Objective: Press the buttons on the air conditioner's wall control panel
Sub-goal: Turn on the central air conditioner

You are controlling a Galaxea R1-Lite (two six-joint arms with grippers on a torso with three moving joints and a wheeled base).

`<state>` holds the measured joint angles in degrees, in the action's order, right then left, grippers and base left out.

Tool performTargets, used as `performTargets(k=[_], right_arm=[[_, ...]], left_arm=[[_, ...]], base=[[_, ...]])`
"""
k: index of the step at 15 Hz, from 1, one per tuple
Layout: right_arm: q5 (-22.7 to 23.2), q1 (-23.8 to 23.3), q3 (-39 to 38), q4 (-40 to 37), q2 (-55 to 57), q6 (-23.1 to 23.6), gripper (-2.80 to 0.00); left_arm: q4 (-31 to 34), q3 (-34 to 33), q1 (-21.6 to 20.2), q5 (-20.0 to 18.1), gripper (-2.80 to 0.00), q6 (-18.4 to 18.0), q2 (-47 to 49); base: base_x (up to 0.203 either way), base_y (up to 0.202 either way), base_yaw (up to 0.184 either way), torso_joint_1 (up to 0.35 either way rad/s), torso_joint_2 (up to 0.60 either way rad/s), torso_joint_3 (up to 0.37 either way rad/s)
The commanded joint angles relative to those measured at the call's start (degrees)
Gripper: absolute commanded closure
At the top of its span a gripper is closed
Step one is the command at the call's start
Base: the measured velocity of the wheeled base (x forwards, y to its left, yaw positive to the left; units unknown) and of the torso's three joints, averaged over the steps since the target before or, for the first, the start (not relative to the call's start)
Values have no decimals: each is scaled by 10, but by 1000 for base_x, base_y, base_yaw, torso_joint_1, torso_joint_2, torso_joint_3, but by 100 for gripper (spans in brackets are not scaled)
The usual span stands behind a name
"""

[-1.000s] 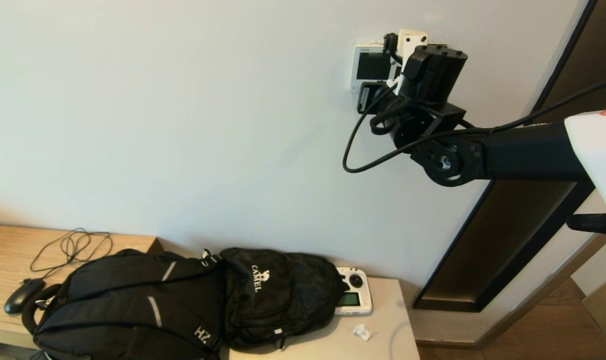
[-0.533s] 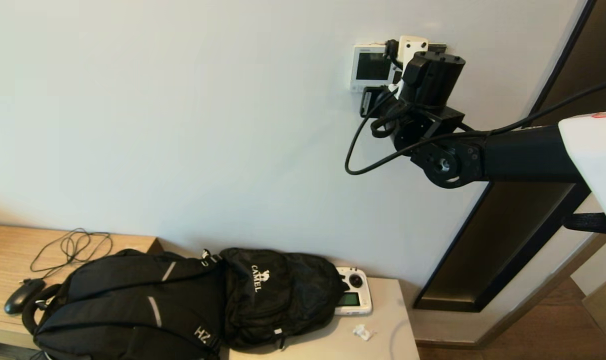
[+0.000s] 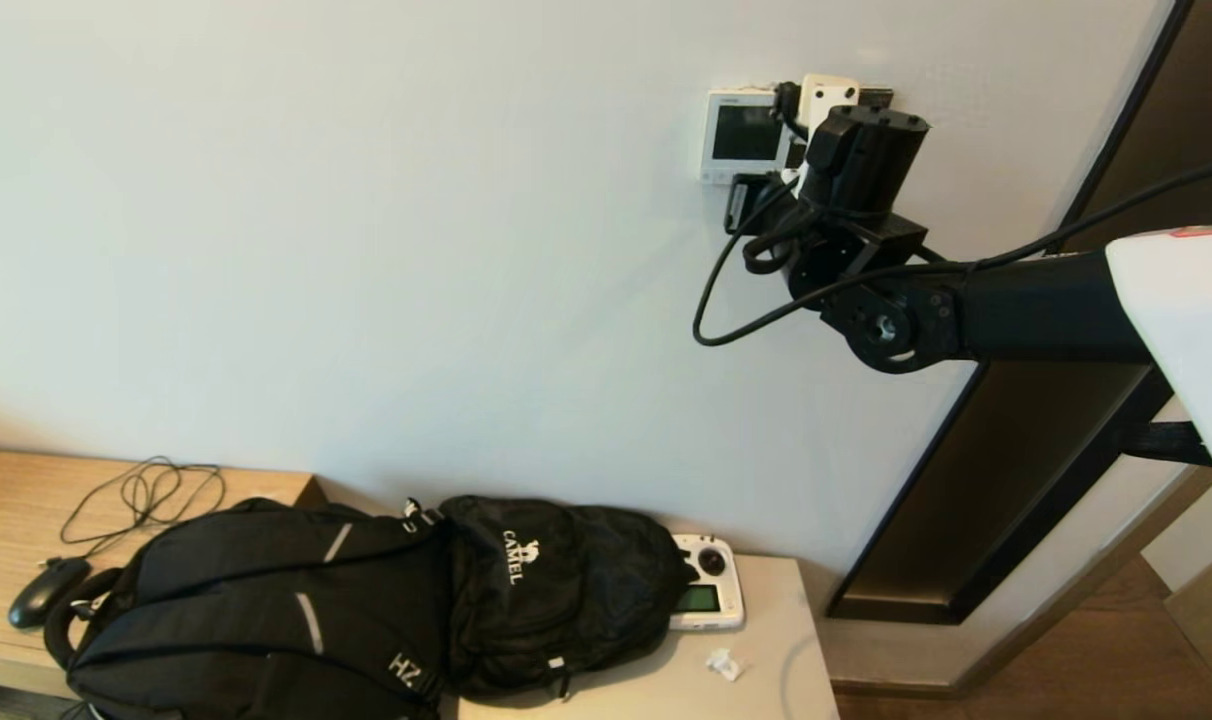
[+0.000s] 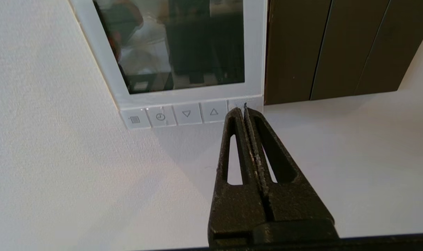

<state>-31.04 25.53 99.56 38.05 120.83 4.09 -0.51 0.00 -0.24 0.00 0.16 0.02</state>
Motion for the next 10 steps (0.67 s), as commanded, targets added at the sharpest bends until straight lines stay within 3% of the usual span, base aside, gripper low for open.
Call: performTargets(k=[1,10], right_arm=[[-2,0,2,2,4,1,0],[-2,-15,28,1,29,2,0]], left_arm=[[0,0,0,0,0,0,-1],[0,0,0,0,0,0,-1]], base=[[0,0,0,0,0,0],[0,0,0,0,0,0]])
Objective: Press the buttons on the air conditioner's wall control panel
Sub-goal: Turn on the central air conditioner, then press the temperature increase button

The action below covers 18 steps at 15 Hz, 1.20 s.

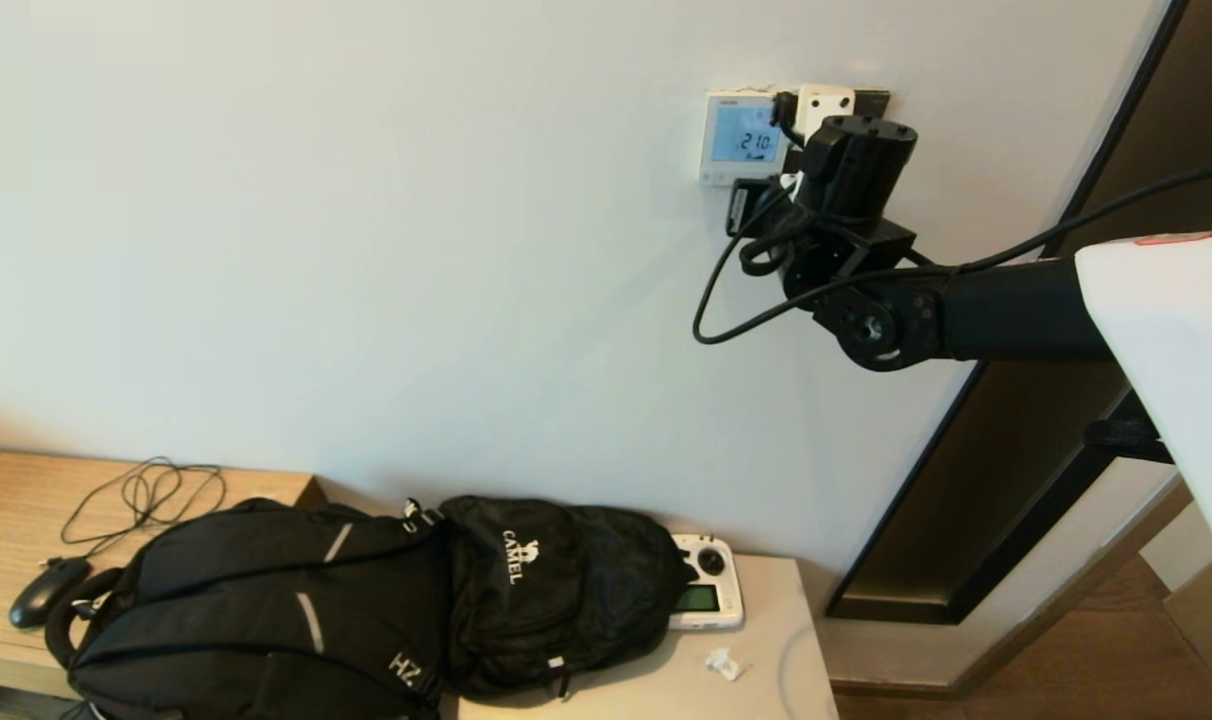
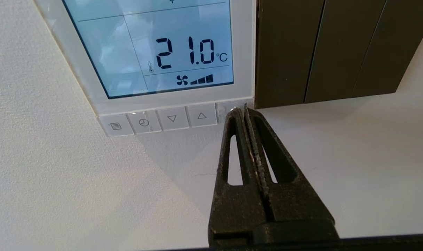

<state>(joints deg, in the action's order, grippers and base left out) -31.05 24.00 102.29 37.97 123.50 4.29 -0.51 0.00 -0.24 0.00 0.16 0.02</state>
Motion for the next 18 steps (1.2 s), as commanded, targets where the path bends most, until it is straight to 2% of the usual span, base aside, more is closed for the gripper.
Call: performTargets(k=[1,6,10,13,18], right_arm=[[-2,1,0,3,1,0,0],[-2,12,-28,6,-46,-6,0],[-10,62,-43,6,-54,-5,0],[-10,92,-8,3,-18,-1,0],[-14,96,71,0,38,16,0]], left_arm=[[0,0,0,0,0,0,0],[0,0,0,0,0,0,-1],[0,0,0,0,0,0,0],[0,0,0,0,0,0,-1],[0,0,0,0,0,0,0]], base=[[0,0,0,0,0,0],[0,0,0,0,0,0],[0,0,0,0,0,0],[0,0,0,0,0,0],[0,0,0,0,0,0]])
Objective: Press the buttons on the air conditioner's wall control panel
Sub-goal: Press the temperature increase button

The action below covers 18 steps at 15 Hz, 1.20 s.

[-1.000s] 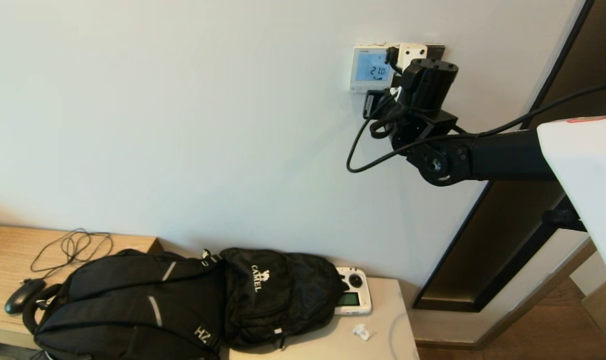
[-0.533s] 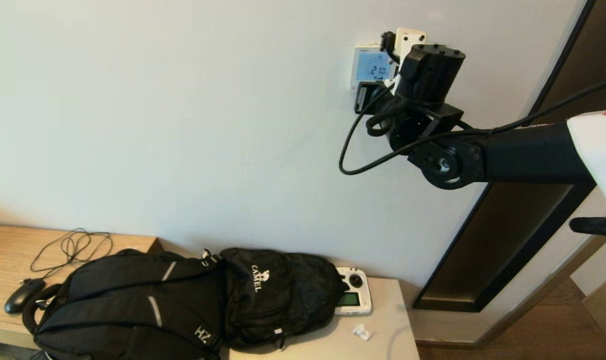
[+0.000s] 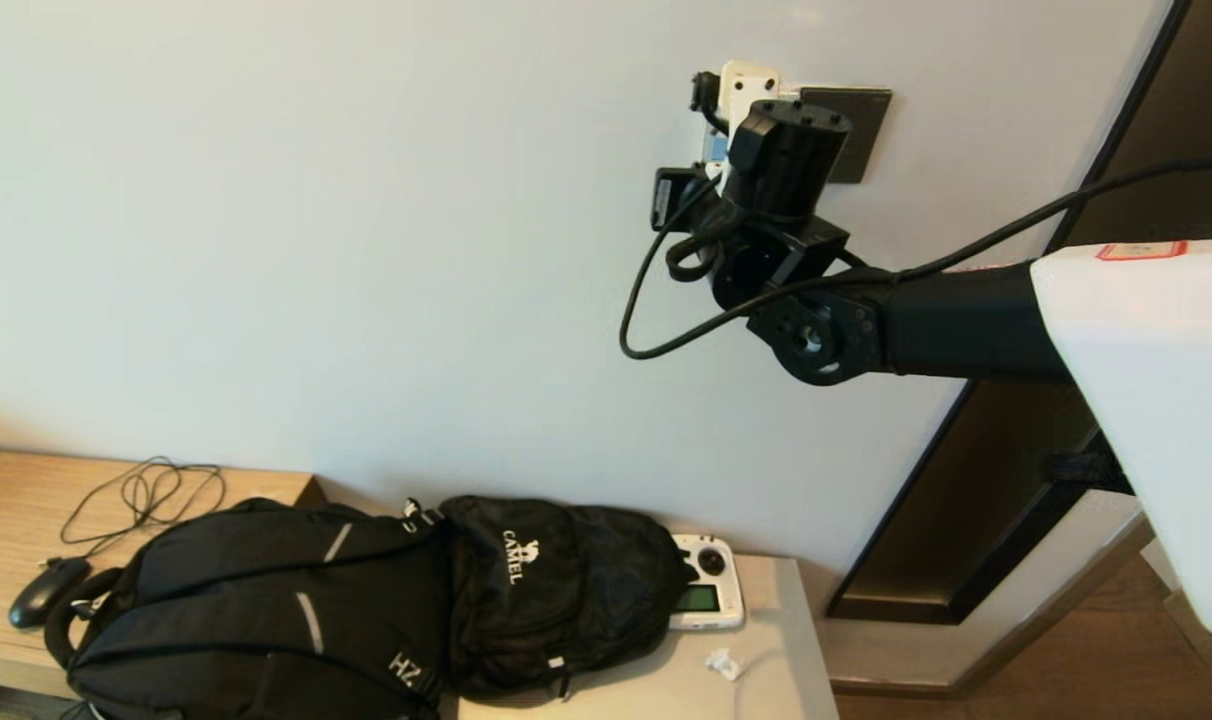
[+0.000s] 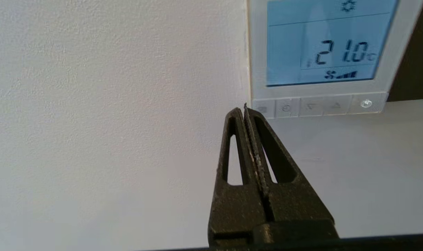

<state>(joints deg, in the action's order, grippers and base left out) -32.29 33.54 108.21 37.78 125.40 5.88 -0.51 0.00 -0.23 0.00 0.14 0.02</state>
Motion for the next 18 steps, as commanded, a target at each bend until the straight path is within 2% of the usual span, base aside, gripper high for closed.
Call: performTargets(k=[1,18], right_arm=[[-4,0,23,3,30,8,0],[-12,-23,28,5,32,12,0]], left_arm=[[0,0,0,0,0,0,0],[0,0,0,0,0,0,0]], base=[[0,0,0,0,0,0],[0,0,0,0,0,0]])
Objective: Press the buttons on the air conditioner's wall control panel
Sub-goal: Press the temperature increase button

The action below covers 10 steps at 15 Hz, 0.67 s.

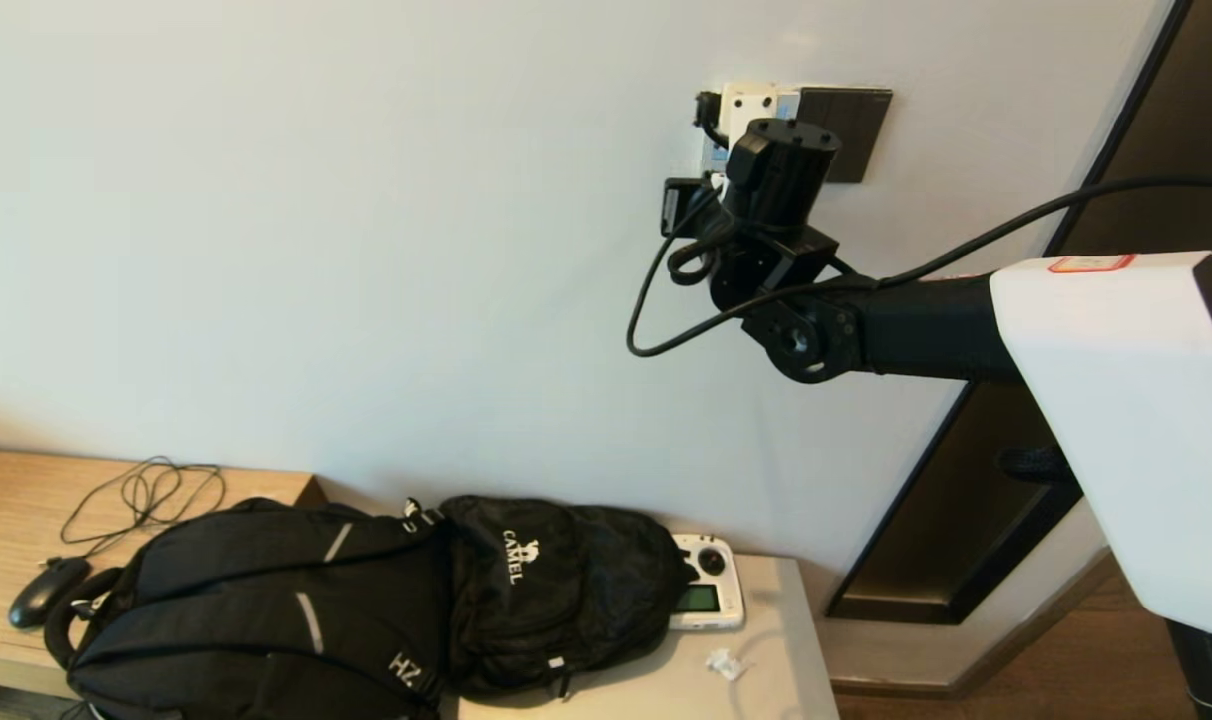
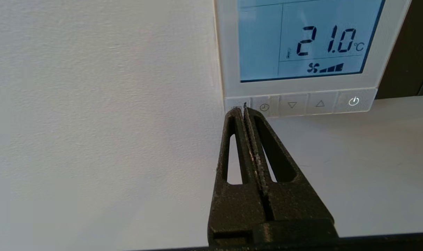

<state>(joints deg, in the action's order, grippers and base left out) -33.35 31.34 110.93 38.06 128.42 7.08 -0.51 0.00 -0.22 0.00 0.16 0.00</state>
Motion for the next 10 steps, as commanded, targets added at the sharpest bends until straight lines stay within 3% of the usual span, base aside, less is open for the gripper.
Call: performTargets(k=[1,10], right_arm=[[-1,-4,2,2,3,1,0],[6,-15,6,-1,19,6,0]], left_arm=[[0,0,0,0,0,0,0],[0,0,0,0,0,0,0]], base=[[0,0,0,0,0,0],[0,0,0,0,0,0]])
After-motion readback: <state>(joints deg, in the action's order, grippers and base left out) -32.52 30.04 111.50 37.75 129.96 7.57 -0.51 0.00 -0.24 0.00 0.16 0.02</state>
